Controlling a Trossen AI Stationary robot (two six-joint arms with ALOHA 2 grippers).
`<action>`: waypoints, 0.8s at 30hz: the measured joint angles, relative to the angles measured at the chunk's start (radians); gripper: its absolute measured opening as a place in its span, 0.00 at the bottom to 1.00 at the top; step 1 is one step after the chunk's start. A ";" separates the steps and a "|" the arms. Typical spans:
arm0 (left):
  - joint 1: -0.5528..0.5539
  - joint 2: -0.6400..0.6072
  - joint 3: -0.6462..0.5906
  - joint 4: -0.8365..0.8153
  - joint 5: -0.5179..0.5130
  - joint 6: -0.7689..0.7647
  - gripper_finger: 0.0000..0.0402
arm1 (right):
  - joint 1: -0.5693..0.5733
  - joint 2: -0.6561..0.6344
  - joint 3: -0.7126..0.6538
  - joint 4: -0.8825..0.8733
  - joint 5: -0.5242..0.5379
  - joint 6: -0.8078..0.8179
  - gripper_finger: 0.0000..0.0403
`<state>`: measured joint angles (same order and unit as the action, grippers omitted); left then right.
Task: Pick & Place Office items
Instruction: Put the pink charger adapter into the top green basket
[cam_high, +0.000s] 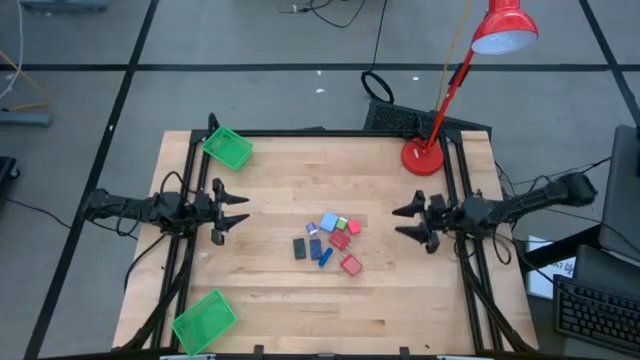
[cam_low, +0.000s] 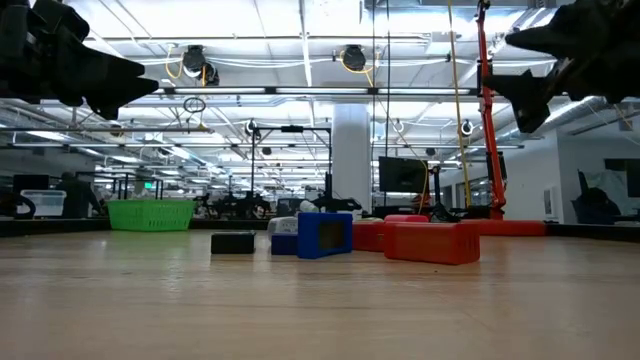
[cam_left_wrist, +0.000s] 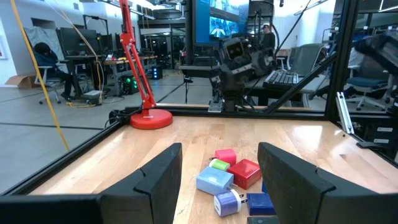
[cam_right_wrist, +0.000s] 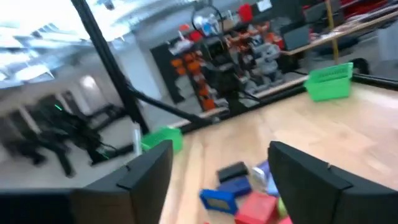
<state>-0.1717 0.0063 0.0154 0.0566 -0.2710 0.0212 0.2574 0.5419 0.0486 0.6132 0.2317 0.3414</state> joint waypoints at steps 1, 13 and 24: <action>0.000 0.000 0.000 0.000 0.000 0.000 0.53 | 0.026 0.057 0.007 0.021 0.047 -0.024 0.70; 0.000 0.000 0.000 0.003 0.000 0.000 0.53 | 0.098 0.679 0.289 -0.178 0.239 0.062 0.84; 0.000 0.000 0.000 0.005 0.000 0.000 0.53 | 0.035 1.030 0.485 -0.164 0.367 -0.025 0.83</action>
<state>-0.1719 0.0059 0.0151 0.0616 -0.2710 0.0212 0.2922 1.5717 0.5338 0.4494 0.5991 0.3164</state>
